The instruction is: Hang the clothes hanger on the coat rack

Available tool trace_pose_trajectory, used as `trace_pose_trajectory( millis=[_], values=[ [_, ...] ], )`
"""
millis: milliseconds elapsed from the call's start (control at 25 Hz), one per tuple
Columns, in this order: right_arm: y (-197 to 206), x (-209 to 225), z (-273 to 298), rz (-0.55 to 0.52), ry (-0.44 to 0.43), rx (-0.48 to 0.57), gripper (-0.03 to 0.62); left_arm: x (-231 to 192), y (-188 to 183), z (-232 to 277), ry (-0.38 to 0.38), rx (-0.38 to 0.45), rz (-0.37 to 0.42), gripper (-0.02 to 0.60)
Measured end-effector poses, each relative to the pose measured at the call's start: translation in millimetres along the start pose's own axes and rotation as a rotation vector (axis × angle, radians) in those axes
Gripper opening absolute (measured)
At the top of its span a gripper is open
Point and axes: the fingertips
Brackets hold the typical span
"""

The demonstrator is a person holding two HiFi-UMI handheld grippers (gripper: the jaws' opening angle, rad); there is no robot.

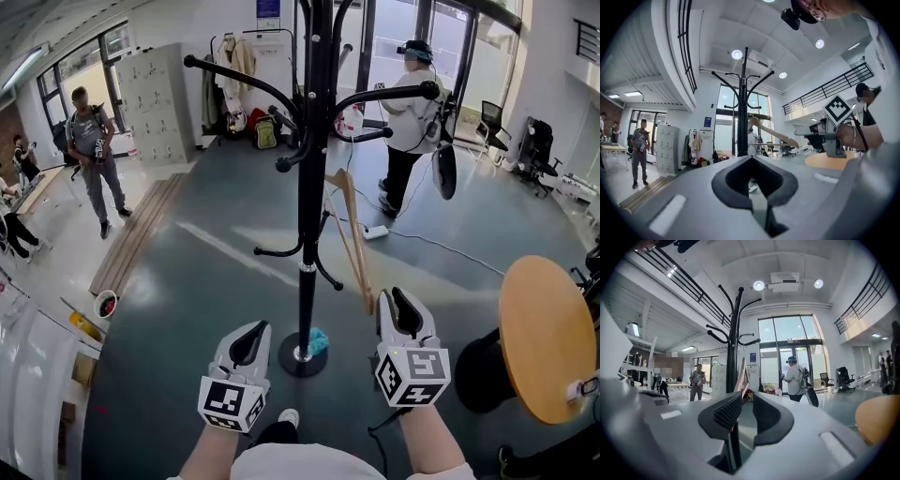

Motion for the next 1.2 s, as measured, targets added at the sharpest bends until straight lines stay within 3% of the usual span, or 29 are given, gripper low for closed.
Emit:
trace_pose_trajectory(
  millis=[120, 360, 640, 1200],
  values=[
    [12.0, 1.7, -31.2, 0.02, 0.03, -0.006, 0.028, 14.9, -7.9, -9.8, -0.001, 0.006, 0.003, 0.0],
    [46.3, -13.6, -75.5, -0.013, 0.016, -0.058, 0.026, 38.2, -17.2, -37.7, -0.016, 0.028, 0.007, 0.0],
    [85.2, -39.4, -109.5, -0.002, -0.027, -0.157, 0.026, 49.2, -9.4, -73.4, -0.027, -0.013, 0.005, 0.0],
    [92.2, -83.7, -181.2, 0.028, -0.015, -0.213, 0.026, 59.9, -23.5, -152.7, -0.024, -0.041, 0.005, 0.0]
  ],
)
Point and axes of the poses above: the fingertips, and each gripper's own axes: z forward along the fingers, x to its right, y out of its underside, and after that the axes turned 10 degrees about x, right-handed
